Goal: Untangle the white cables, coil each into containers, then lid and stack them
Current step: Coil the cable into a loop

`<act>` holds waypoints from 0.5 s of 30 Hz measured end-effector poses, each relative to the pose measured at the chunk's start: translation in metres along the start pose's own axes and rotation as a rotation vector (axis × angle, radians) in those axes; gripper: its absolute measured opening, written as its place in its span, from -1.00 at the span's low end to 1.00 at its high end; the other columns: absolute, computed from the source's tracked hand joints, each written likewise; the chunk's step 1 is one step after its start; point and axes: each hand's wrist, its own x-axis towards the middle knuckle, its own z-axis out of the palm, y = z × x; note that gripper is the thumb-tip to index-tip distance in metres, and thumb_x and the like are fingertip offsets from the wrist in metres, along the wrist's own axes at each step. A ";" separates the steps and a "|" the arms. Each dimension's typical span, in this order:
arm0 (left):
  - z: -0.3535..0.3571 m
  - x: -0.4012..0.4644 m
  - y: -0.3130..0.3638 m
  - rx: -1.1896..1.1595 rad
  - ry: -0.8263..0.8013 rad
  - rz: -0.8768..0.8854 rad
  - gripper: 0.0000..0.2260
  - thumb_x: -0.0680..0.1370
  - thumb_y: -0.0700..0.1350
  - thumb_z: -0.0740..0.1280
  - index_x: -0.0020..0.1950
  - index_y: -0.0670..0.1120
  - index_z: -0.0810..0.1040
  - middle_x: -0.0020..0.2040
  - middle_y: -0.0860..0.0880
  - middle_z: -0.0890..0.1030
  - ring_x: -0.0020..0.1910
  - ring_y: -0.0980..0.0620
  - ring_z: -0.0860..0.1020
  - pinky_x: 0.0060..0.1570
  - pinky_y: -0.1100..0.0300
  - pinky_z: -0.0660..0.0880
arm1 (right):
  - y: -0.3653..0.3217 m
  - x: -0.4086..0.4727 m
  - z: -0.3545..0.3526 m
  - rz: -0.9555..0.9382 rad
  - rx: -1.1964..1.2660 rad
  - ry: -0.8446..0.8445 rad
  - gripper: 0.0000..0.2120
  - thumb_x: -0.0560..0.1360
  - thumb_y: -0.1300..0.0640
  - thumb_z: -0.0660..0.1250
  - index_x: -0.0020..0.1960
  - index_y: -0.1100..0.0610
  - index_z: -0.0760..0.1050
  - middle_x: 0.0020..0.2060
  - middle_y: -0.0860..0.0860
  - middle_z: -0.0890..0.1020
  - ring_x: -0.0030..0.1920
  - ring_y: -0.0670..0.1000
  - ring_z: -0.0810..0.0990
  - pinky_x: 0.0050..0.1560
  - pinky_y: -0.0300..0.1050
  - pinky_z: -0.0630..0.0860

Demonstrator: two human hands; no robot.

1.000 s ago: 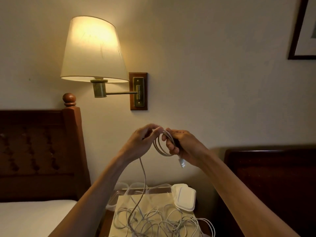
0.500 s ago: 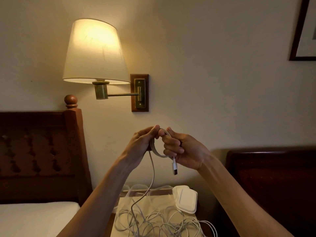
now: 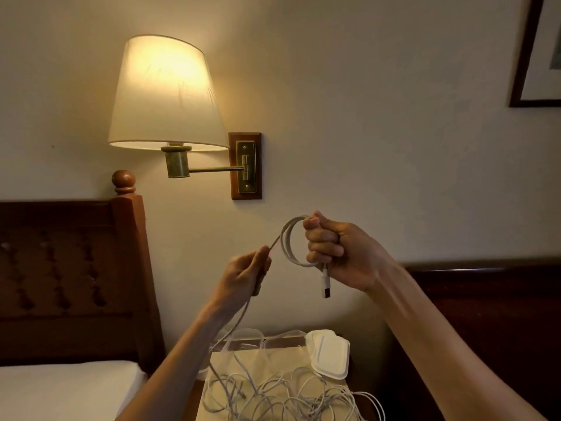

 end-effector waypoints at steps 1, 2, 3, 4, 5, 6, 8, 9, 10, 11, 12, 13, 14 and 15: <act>-0.001 -0.007 -0.012 0.032 0.000 0.021 -0.66 0.60 0.11 0.20 -0.28 -0.07 0.48 -0.44 -0.02 0.35 -0.50 0.03 0.25 -0.53 0.17 0.21 | -0.004 -0.002 0.000 -0.008 0.000 0.006 -0.68 0.67 0.05 0.03 -0.19 0.11 0.39 -0.53 -0.10 0.29 -0.59 -0.15 0.30 -0.50 -0.32 0.28; -0.003 -0.014 -0.026 0.086 0.000 0.037 -0.64 0.62 0.13 0.20 -0.28 -0.06 0.48 -0.45 -0.02 0.36 -0.51 0.03 0.26 -0.54 0.17 0.21 | -0.009 -0.004 0.000 -0.024 -0.006 0.019 -0.68 0.67 0.04 0.04 -0.19 0.12 0.39 -0.53 -0.09 0.33 -0.58 -0.16 0.34 -0.50 -0.32 0.33; -0.003 -0.022 -0.037 0.151 0.001 0.041 -0.63 0.61 0.16 0.19 -0.29 -0.04 0.48 -0.44 0.01 0.38 -0.50 0.05 0.29 -0.52 0.16 0.23 | -0.014 -0.005 -0.001 -0.049 -0.021 0.040 -0.68 0.66 0.04 0.06 -0.19 0.12 0.40 -0.52 -0.08 0.35 -0.56 -0.15 0.37 -0.50 -0.32 0.36; -0.004 -0.030 -0.046 0.237 -0.004 0.043 -0.63 0.58 0.19 0.19 -0.29 -0.03 0.47 -0.43 0.05 0.40 -0.47 0.09 0.32 -0.48 0.17 0.27 | -0.017 -0.006 -0.003 -0.077 -0.045 0.065 -0.68 0.66 0.04 0.06 -0.19 0.12 0.40 -0.51 -0.07 0.38 -0.54 -0.15 0.40 -0.48 -0.32 0.39; -0.004 -0.038 -0.052 0.338 -0.026 0.046 -0.61 0.57 0.21 0.18 -0.28 -0.03 0.47 -0.41 0.08 0.42 -0.43 0.14 0.34 -0.42 0.16 0.30 | -0.020 -0.006 -0.005 -0.102 -0.076 0.096 -0.68 0.66 0.04 0.06 -0.19 0.13 0.39 -0.49 -0.06 0.41 -0.52 -0.14 0.43 -0.47 -0.33 0.41; -0.002 -0.044 -0.052 0.451 -0.081 0.044 -0.60 0.58 0.22 0.18 -0.28 -0.04 0.45 -0.41 0.10 0.41 -0.42 0.16 0.33 -0.38 0.12 0.30 | -0.019 -0.004 -0.008 -0.123 -0.115 0.131 -0.69 0.67 0.05 0.06 -0.19 0.13 0.39 -0.47 -0.05 0.44 -0.49 -0.12 0.47 -0.45 -0.32 0.43; 0.009 -0.052 -0.032 0.733 -0.291 0.052 -0.57 0.62 0.17 0.16 -0.32 -0.07 0.38 -0.46 0.07 0.38 -0.46 0.11 0.29 -0.38 0.09 0.29 | -0.010 0.001 -0.014 -0.156 -0.271 0.215 -0.70 0.68 0.08 0.07 -0.15 0.17 0.42 -0.41 0.02 0.53 -0.39 -0.04 0.57 -0.38 -0.25 0.50; 0.017 -0.054 -0.013 0.867 -0.395 0.084 -0.56 0.64 0.14 0.15 -0.37 -0.07 0.34 -0.48 0.02 0.40 -0.47 0.05 0.31 -0.39 0.11 0.29 | -0.001 0.004 -0.017 -0.168 -0.385 0.251 -0.70 0.68 0.09 0.08 -0.12 0.20 0.45 -0.37 0.06 0.59 -0.33 0.02 0.63 -0.32 -0.20 0.54; 0.026 -0.054 0.007 0.953 -0.452 0.125 -0.56 0.65 0.10 0.15 -0.41 -0.04 0.31 -0.47 0.01 0.46 -0.46 0.03 0.35 -0.43 0.21 0.26 | 0.009 0.006 -0.020 -0.176 -0.492 0.272 -0.70 0.68 0.09 0.09 -0.08 0.22 0.47 -0.32 0.10 0.63 -0.26 0.07 0.66 -0.26 -0.16 0.57; 0.032 -0.052 0.027 0.999 -0.458 0.177 -0.56 0.65 0.06 0.16 -0.42 -0.02 0.32 -0.47 0.03 0.49 -0.47 0.05 0.37 -0.48 0.31 0.21 | 0.019 0.008 -0.021 -0.181 -0.578 0.275 -0.70 0.67 0.09 0.10 -0.06 0.25 0.48 -0.29 0.13 0.65 -0.22 0.11 0.68 -0.22 -0.13 0.59; 0.036 -0.050 0.043 1.027 -0.418 0.243 -0.58 0.65 0.05 0.16 -0.40 -0.02 0.36 -0.50 0.04 0.46 -0.51 0.07 0.37 -0.49 0.32 0.22 | 0.028 0.009 -0.023 -0.188 -0.644 0.271 -0.70 0.67 0.08 0.12 -0.05 0.26 0.49 -0.27 0.15 0.66 -0.22 0.12 0.68 -0.21 -0.13 0.59; 0.038 -0.046 0.056 1.061 -0.350 0.314 -0.60 0.64 0.07 0.17 -0.37 -0.02 0.41 -0.52 0.05 0.42 -0.55 0.09 0.36 -0.49 0.33 0.23 | 0.034 0.010 -0.023 -0.197 -0.710 0.272 -0.69 0.66 0.07 0.14 -0.06 0.26 0.51 -0.28 0.13 0.67 -0.25 0.08 0.67 -0.23 -0.16 0.58; 0.038 -0.042 0.063 1.118 -0.266 0.389 -0.63 0.64 0.09 0.16 -0.32 0.00 0.47 -0.51 0.09 0.41 -0.56 0.11 0.35 -0.47 0.31 0.25 | 0.038 0.010 -0.023 -0.208 -0.784 0.284 -0.68 0.65 0.05 0.16 -0.09 0.25 0.54 -0.32 0.10 0.66 -0.30 0.02 0.63 -0.27 -0.20 0.55; 0.037 -0.039 0.068 1.180 -0.183 0.451 -0.65 0.64 0.12 0.14 -0.27 0.03 0.51 -0.47 0.12 0.44 -0.55 0.14 0.36 -0.43 0.30 0.28 | 0.041 0.010 -0.022 -0.221 -0.854 0.292 -0.67 0.64 0.04 0.18 -0.13 0.24 0.56 -0.37 0.06 0.63 -0.35 -0.03 0.58 -0.32 -0.23 0.50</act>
